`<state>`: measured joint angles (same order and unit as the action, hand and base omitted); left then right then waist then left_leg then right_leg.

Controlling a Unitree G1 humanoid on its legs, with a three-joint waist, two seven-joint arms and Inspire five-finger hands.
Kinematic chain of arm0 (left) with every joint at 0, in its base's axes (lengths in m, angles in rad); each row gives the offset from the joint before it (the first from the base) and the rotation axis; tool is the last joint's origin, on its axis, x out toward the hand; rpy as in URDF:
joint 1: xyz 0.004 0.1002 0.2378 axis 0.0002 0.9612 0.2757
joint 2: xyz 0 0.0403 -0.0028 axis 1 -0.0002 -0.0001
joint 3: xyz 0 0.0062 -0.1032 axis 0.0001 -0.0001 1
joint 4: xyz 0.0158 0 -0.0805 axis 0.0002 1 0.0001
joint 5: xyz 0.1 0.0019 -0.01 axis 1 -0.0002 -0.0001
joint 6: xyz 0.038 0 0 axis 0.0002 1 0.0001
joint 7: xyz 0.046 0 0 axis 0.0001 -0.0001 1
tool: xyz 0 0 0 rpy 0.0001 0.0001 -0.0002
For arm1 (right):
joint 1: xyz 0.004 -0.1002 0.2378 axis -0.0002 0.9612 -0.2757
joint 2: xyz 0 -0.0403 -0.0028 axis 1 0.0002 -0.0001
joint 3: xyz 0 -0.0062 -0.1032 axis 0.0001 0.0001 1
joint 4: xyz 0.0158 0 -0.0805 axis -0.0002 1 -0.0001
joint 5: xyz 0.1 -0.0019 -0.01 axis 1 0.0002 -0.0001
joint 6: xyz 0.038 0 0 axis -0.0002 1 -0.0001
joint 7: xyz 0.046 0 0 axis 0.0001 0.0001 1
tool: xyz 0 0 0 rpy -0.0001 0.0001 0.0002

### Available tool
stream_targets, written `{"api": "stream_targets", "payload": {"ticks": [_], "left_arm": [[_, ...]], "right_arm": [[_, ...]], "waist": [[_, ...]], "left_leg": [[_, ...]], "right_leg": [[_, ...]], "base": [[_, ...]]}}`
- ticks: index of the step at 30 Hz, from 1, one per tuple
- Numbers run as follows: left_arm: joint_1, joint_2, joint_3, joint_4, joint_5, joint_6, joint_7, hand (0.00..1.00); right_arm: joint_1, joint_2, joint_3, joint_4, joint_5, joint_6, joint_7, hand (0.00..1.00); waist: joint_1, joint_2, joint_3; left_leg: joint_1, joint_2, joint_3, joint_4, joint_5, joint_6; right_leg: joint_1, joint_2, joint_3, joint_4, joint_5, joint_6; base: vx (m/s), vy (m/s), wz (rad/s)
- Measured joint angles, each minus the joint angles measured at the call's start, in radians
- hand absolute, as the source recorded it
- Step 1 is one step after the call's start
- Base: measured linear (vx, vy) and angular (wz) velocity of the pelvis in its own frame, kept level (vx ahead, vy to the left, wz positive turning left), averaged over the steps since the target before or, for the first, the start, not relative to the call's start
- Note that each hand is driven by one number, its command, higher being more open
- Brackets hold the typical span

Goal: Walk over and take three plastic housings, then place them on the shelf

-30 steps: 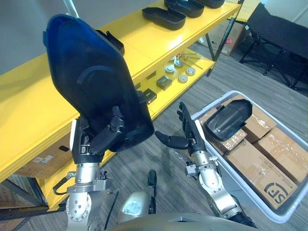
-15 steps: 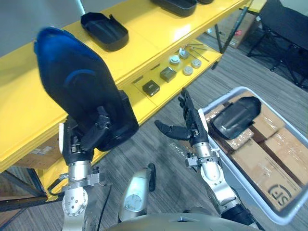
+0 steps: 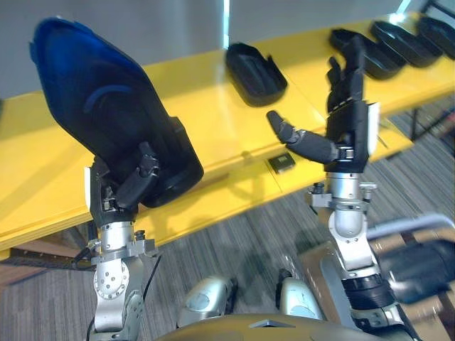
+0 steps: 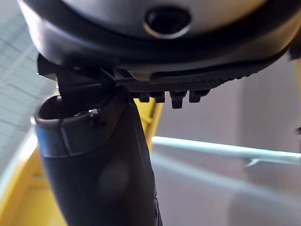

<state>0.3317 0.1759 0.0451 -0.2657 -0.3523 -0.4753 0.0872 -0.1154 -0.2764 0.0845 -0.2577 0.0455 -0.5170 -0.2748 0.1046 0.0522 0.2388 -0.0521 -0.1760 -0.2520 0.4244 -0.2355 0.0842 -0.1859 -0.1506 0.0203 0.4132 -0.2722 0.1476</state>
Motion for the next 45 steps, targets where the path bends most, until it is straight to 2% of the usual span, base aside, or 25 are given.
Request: {"api": "stream_targets", "payload": {"ticks": [1, 2, 3, 4, 6, 10, 16, 18, 19, 20, 21, 22, 23, 24, 25, 27, 28, 30, 31, 33, 34, 36, 38, 40, 45], "left_arm": [[0.005, 0.004, 0.011, -0.013, -0.007, 0.001, -0.007, 0.0], [0.004, 0.011, 0.024, -0.024, -0.019, 0.0, -0.011, 0.0], [-0.014, -0.005, 0.035, -0.026, -0.049, 0.002, -0.029, 0.0], [-0.014, -0.013, 0.034, -0.026, -0.076, 0.003, -0.035, 0.0], [-0.035, -0.014, 0.016, -0.026, -0.085, 0.018, -0.039, 0.0], [-0.049, -0.013, -0.069, -0.027, -0.074, 0.052, -0.07, 0.0], [-0.048, -0.011, -0.088, -0.047, -0.069, 0.068, -0.109, 0.0], [-0.049, -0.008, -0.087, -0.062, -0.069, 0.07, -0.123, 0.0], [-0.052, -0.004, -0.087, -0.064, -0.069, 0.07, -0.129, 0.0], [-0.052, 0.002, -0.088, -0.063, -0.068, 0.071, -0.141, 0.0], [-0.049, 0.005, -0.098, -0.069, -0.061, 0.078, -0.153, 0.0], [-0.044, 0.007, -0.109, -0.075, -0.058, 0.091, -0.156, 0.0], [-0.044, 0.009, -0.112, -0.081, -0.057, 0.094, -0.156, 0.0], [-0.055, 0.02, -0.111, -0.086, -0.042, 0.104, -0.156, 0.0], [-0.07, 0.032, -0.107, -0.082, -0.03, 0.115, -0.155, 0.0], [-0.098, 0.04, -0.107, -0.053, -0.029, 0.138, -0.155, 0.0], [-0.107, 0.04, -0.106, -0.035, -0.029, 0.161, -0.153, 0.0], [-0.107, 0.044, -0.111, -0.025, -0.015, 0.191, -0.155, 0.0], [-0.11, 0.053, -0.119, -0.022, 0.012, 0.2, -0.156, 0.0], [-0.127, 0.082, -0.138, -0.021, 0.015, 0.219, -0.182, 0.0], [-0.144, 0.1, -0.152, -0.021, 0.015, 0.244, -0.193, 0.0], [-0.144, 0.118, -0.157, -0.023, 0.016, 0.286, -0.224, 0.0], [-0.143, 0.119, -0.157, -0.031, 0.019, 0.334, -0.245, 0.0], [-0.145, 0.118, -0.157, -0.064, 0.019, 0.394, -0.26, 0.0], [-0.176, 0.119, -0.188, -0.07, 0.045, 0.483, -0.24, 0.0]], "right_arm": [[-0.001, -0.008, -0.046, -0.033, 0.001, -0.011, 0.003, 1.0], [-0.002, -0.004, -0.066, -0.041, 0.006, -0.023, 0.004, 1.0], [-0.011, -0.035, -0.127, -0.048, 0.049, -0.041, 0.021, 1.0], [-0.014, -0.041, -0.153, -0.05, 0.071, -0.037, 0.034, 1.0], [-0.003, -0.038, -0.199, -0.05, 0.096, -0.018, 0.041, 1.0], [0.075, -0.021, -0.219, -0.049, 0.097, 0.041, 0.031, 1.0], [0.109, 0.021, -0.22, -0.049, 0.097, 0.038, 0.027, 1.0], [0.138, 0.023, -0.219, -0.049, 0.096, 0.038, 0.027, 1.0], [0.139, 0.029, -0.22, -0.049, 0.098, 0.038, 0.029, 1.0], [0.14, 0.042, -0.221, -0.044, 0.101, 0.036, 0.029, 1.0], [0.137, 0.045, -0.224, -0.034, 0.123, 0.029, 0.032, 1.0], [0.147, 0.052, -0.219, -0.017, 0.139, 0.035, 0.044, 1.0], [0.151, 0.052, -0.219, -0.016, 0.139, 0.038, 0.055, 1.0], [0.154, 0.053, -0.218, -0.016, 0.139, 0.04, 0.072, 1.0], [0.151, 0.051, -0.218, -0.017, 0.139, 0.039, 0.082, 1.0], [0.145, 0.033, -0.215, -0.017, 0.164, 0.042, 0.1, 1.0], [0.132, 0.025, -0.212, -0.017, 0.168, 0.049, 0.101, 1.0], [0.127, 0.014, -0.212, -0.017, 0.168, 0.049, 0.095, 1.0], [0.126, 0.008, -0.212, -0.017, 0.166, 0.05, 0.086, 1.0], [0.129, 0.007, -0.214, -0.018, 0.165, 0.054, 0.065, 1.0], [0.143, 0.01, -0.212, -0.022, 0.167, 0.062, 0.057, 1.0], [0.171, 0.021, -0.204, -0.036, 0.179, 0.067, 0.06, 1.0], [0.204, 0.042, -0.197, -0.066, 0.199, 0.067, 0.062, 1.0], [0.218, 0.049, -0.189, -0.074, 0.198, 0.07, 0.067, 1.0], [0.217, 0.045, -0.189, -0.074, 0.195, 0.077, 0.075, 1.0]], "waist": [[-0.004, -0.032, -0.035], [-0.004, -0.051, -0.041], [-0.027, -0.055, -0.05], [-0.027, -0.043, -0.058], [-0.043, -0.035, -0.06], [-0.049, -0.033, -0.061], [-0.058, -0.034, -0.07], [-0.068, -0.035, -0.07], [-0.074, -0.043, -0.066], [-0.076, -0.06, -0.063], [-0.085, -0.034, -0.081], [-0.081, -0.04, -0.086], [-0.082, -0.039, -0.086], [-0.087, -0.05, -0.085], [-0.09, -0.058, -0.08], [-0.091, -0.047, -0.062], [-0.091, -0.035, -0.047], [-0.105, -0.02, -0.039], [-0.112, -0.014, -0.037], [-0.113, -0.01, -0.037], [-0.119, -0.02, -0.03], [-0.13, -0.027, -0.03], [-0.142, -0.024, -0.033], [-0.149, -0.028, -0.035], [-0.163, -0.032, -0.041]], "left_leg": [[-0.008, 0.028, 0.051, -0.04, -0.047, 0.008], [-0.012, 0.07, 0.145, -0.043, -0.064, -0.028], [-0.028, 0.173, 0.275, -0.017, -0.045, -0.066], [-0.033, 0.22, 0.323, -0.014, -0.043, -0.087], [-0.044, 0.262, 0.401, -0.039, -0.013, -0.106], [0.027, 0.245, 0.413, -0.131, 0.024, -0.109], [0.076, 0.237, 0.443, -0.153, 0.024, -0.109], [0.069, 0.232, 0.451, -0.09, 0.023, -0.112], [0.03, 0.234, 0.457, 0.0, 0.021, -0.124], [-0.005, 0.237, 0.487, -0.007, -0.01, -0.124], [0.026, 0.259, 0.512, -0.212, 0.106, -0.104], [0.056, 0.243, 0.527, -0.233, 0.123, -0.095], [0.06, 0.243, 0.526, -0.234, 0.123, -0.095], [0.043, 0.243, 0.524, -0.201, 0.115, -0.083], [-0.006, 0.249, 0.506, -0.115, 0.1, -0.059], [-0.087, 0.268, 0.453, 0.047, 0.079, -0.028], [-0.105, 0.274, 0.433, 0.094, 0.079, -0.029], [-0.09, 0.275, 0.431, 0.059, 0.079, -0.032], [-0.059, 0.271, 0.437, -0.01, 0.081, -0.065], [-0.016, 0.263, 0.441, -0.12, 0.087, -0.108], [0.007, 0.247, 0.458, -0.165, 0.109, -0.115], [0.031, 0.227, 0.484, -0.205, 0.118, -0.118], [0.046, 0.214, 0.508, -0.251, 0.139, -0.107], [0.057, 0.209, 0.528, -0.297, 0.172, -0.106], [0.051, 0.213, 0.532, -0.353, 0.227, -0.108]], "right_leg": [[0.022, -0.015, -0.053, -0.08, 0.064, -0.04], [0.043, -0.023, -0.08, -0.143, 0.121, -0.068], [0.13, -0.016, -0.151, -0.222, 0.239, -0.026], [0.164, -0.006, -0.195, -0.261, 0.248, -0.037], [0.202, -0.007, -0.269, -0.296, 0.249, -0.038], [0.257, -0.019, -0.299, -0.295, 0.249, -0.039], [0.284, -0.03, -0.291, -0.286, 0.249, -0.038], [0.313, -0.043, -0.291, -0.294, 0.251, -0.04], [0.324, -0.054, -0.289, -0.298, 0.254, -0.044], [0.336, -0.072, -0.288, -0.302, 0.254, -0.044], [0.34, -0.059, -0.295, -0.297, 0.252, -0.04], [0.343, -0.075, -0.29, -0.286, 0.257, -0.024], [0.34, -0.075, -0.292, -0.279, 0.258, -0.022], [0.332, -0.077, -0.289, -0.278, 0.244, -0.034], [0.332, -0.077, -0.288, -0.29, 0.236, -0.043], [0.354, -0.062, -0.285, -0.316, 0.241, -0.038], [0.364, -0.059, -0.282, -0.315, 0.235, -0.03], [0.359, -0.063, -0.27, -0.311, 0.226, -0.016], [0.348, -0.063, -0.26, -0.311, 0.223, -0.012], [0.327, -0.065, -0.251, -0.311, 0.215, -0.002], [0.323, -0.078, -0.236, -0.312, 0.211, -0.001], [0.321, -0.096, -0.233, -0.315, 0.197, 0.003], [0.304, -0.105, -0.219, -0.312, 0.192, 0.005], [0.279, -0.109, -0.209, -0.313, 0.202, 0.007], [0.257, -0.094, -0.211, -0.342, 0.246, 0.006]], "base": [[0.26, -0.289, 1.58], [0.32, -0.458, 2.07], [0.27, -0.356, 1.73], [0.27, -0.285, 1.52], [0.19, -0.093, 1.04], [0.17, -0.022, 0.49], [0.12, 0.05, -0.05], [0.08, 0.036, 0.13], [0.07, 0.071, 0.18], [0.06, 0.078, 0.12], [0.08, 0.085, -0.08], [0.06, 0.052, -0.12], [0.04, 0.062, -0.12], [-0.01, 0.04, 0.04], [-0.03, 0.021, 0.06], [-0.05, -0.026, -0.01], [-0.03, -0.023, -0.14], [-0.04, 0.004, -0.15], [-0.09, 0.009, -0.17], [-0.13, -0.005, -0.3], [-0.15, 0.0, -0.32], [-0.17, 0.016, -0.37], [-0.14, 0.027, -0.32], [-0.09, 0.038, -0.19], [-0.02, 0.004, -0.01]]}}
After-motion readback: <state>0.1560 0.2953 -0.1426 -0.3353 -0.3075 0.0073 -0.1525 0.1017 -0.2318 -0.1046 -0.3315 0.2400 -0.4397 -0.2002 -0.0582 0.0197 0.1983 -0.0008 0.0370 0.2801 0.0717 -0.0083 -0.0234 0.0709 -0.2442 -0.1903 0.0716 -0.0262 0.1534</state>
